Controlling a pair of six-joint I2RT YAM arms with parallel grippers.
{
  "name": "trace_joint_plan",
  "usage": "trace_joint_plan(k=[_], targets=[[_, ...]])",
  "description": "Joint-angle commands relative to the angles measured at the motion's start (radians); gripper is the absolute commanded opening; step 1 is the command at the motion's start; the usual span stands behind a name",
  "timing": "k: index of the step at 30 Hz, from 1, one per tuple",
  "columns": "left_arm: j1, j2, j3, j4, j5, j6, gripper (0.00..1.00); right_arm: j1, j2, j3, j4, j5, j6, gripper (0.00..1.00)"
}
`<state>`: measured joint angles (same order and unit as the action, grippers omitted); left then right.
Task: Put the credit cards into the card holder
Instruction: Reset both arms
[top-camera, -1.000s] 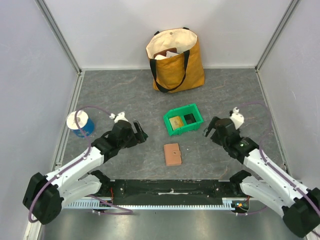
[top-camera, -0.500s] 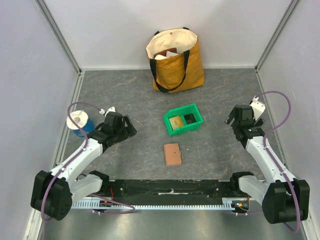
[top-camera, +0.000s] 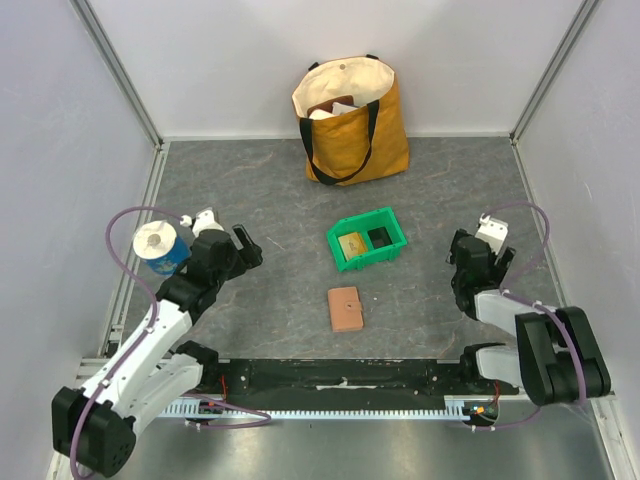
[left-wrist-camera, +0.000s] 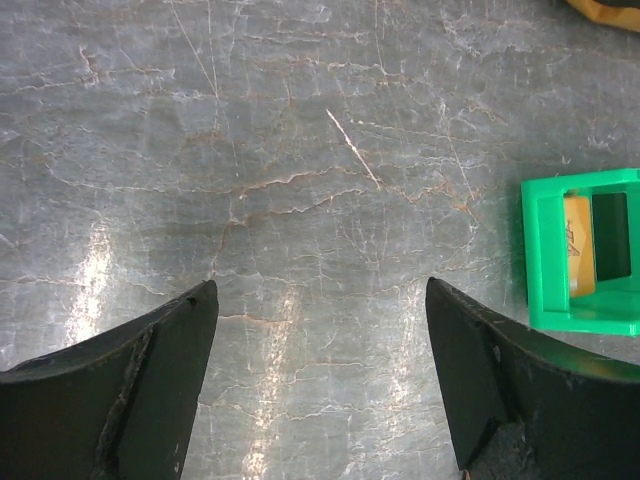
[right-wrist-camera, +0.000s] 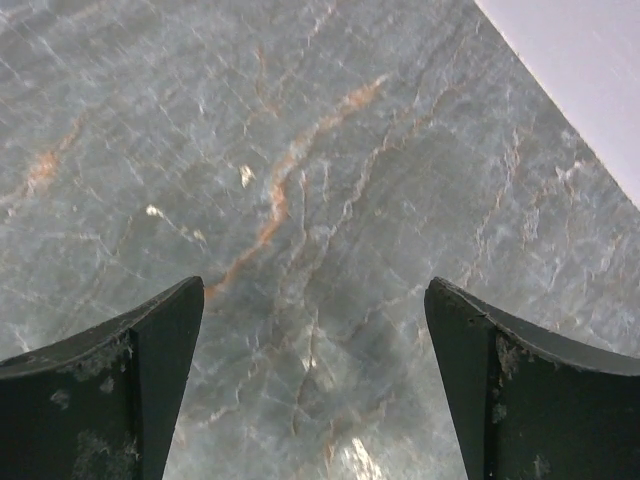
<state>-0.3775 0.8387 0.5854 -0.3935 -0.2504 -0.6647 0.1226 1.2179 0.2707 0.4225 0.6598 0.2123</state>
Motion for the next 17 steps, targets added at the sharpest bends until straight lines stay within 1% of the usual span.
trace_joint_plan(k=[1, 3, 5, 8, 13, 17], targets=[[0.000, -0.052, -0.025, 0.056, -0.050, 0.051, 0.90, 0.003, 0.067, 0.007, 0.370, 0.031, -0.097, 0.98], [0.002, -0.067, -0.039, 0.070, -0.053, 0.054, 0.90, 0.002, 0.103, -0.030, 0.549, 0.005, -0.140, 0.98], [0.000, -0.069, -0.042, 0.082, -0.052, 0.054, 0.90, 0.002, 0.129, 0.019, 0.460, -0.017, -0.137, 0.98], [0.000, -0.059, -0.038, 0.085, -0.055, 0.054, 0.91, 0.003, 0.131, 0.016, 0.476, -0.069, -0.165, 0.98], [0.000, -0.033, -0.030, 0.081, -0.073, 0.062, 0.91, 0.002, 0.069, -0.068, 0.584, -0.153, -0.185, 0.98], [0.002, -0.024, -0.030, 0.088, -0.107, 0.059, 0.92, 0.002, 0.086, -0.051, 0.573, -0.173, -0.177, 0.98]])
